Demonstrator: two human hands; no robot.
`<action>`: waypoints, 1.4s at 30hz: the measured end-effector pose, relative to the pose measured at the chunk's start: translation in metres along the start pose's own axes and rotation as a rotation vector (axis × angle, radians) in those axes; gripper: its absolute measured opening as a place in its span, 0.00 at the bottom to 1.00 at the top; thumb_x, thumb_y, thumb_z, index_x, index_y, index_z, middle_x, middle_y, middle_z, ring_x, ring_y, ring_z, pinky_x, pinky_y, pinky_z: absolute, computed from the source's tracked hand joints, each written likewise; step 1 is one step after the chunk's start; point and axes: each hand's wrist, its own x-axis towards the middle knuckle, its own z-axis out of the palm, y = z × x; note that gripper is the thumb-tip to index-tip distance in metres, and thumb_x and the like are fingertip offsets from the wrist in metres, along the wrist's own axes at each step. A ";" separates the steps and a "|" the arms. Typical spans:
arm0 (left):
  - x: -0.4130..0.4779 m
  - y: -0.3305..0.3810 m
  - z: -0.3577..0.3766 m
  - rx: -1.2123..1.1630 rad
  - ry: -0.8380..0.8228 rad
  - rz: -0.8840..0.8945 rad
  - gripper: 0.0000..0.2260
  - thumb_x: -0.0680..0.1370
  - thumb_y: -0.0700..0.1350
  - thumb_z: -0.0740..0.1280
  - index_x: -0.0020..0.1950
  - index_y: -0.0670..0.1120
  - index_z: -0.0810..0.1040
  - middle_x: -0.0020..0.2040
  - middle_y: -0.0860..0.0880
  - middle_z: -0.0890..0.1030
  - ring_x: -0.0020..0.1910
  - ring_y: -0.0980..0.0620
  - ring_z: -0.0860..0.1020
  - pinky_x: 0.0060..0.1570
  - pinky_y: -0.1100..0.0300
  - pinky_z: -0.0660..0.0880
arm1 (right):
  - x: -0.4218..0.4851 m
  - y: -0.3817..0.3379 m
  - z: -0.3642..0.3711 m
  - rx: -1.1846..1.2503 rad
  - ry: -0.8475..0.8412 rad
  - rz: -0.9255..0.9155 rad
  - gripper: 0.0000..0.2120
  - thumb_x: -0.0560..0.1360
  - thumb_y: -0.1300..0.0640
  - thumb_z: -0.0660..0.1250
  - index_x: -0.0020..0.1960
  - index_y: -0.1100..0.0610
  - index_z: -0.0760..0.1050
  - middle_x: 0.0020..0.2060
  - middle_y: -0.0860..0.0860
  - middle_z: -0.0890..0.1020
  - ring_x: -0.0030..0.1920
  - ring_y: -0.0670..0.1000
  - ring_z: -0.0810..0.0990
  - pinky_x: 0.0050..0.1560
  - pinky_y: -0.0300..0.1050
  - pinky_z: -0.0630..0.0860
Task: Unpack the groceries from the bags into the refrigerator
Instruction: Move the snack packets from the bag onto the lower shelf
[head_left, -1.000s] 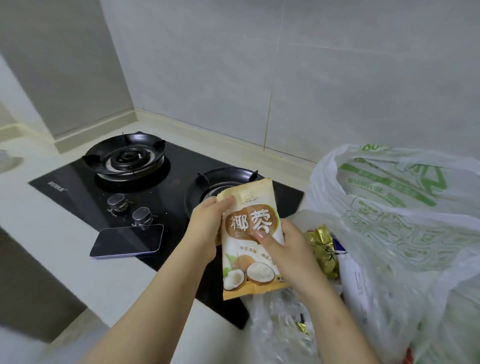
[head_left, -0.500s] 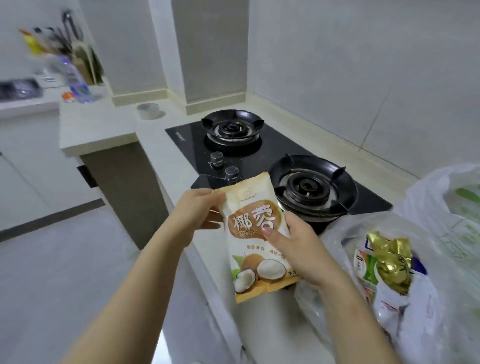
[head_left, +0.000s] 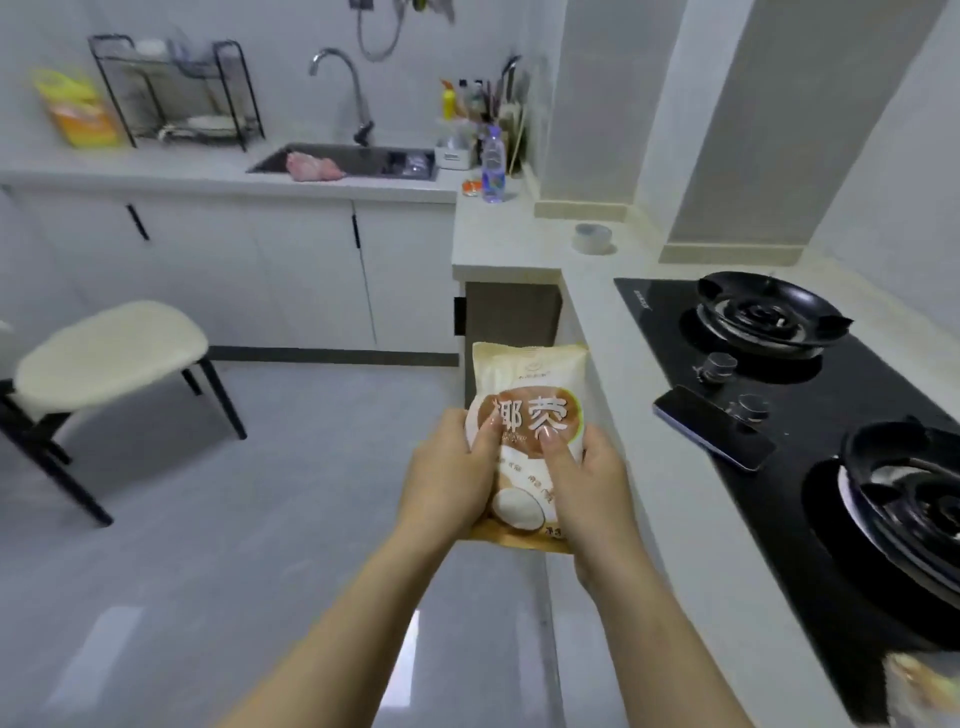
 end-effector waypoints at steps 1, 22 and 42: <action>0.005 -0.012 -0.018 -0.001 0.043 -0.012 0.09 0.80 0.56 0.55 0.52 0.52 0.67 0.46 0.54 0.75 0.46 0.53 0.74 0.38 0.60 0.69 | -0.002 -0.002 0.020 -0.002 -0.066 0.025 0.05 0.79 0.52 0.61 0.50 0.51 0.73 0.45 0.49 0.82 0.45 0.47 0.82 0.37 0.39 0.78; -0.054 -0.194 -0.373 -0.364 0.672 -0.332 0.04 0.80 0.54 0.59 0.51 0.56 0.71 0.50 0.55 0.79 0.49 0.55 0.79 0.51 0.54 0.77 | -0.131 -0.054 0.394 -0.119 -0.944 -0.067 0.07 0.78 0.48 0.60 0.50 0.51 0.73 0.45 0.50 0.82 0.40 0.47 0.81 0.26 0.37 0.72; -0.093 -0.265 -0.575 -0.230 1.505 -0.348 0.05 0.79 0.46 0.63 0.45 0.56 0.72 0.44 0.56 0.80 0.42 0.59 0.79 0.39 0.62 0.77 | -0.236 -0.098 0.651 -0.010 -1.578 -0.261 0.05 0.78 0.51 0.61 0.51 0.50 0.73 0.44 0.50 0.82 0.34 0.44 0.75 0.29 0.36 0.66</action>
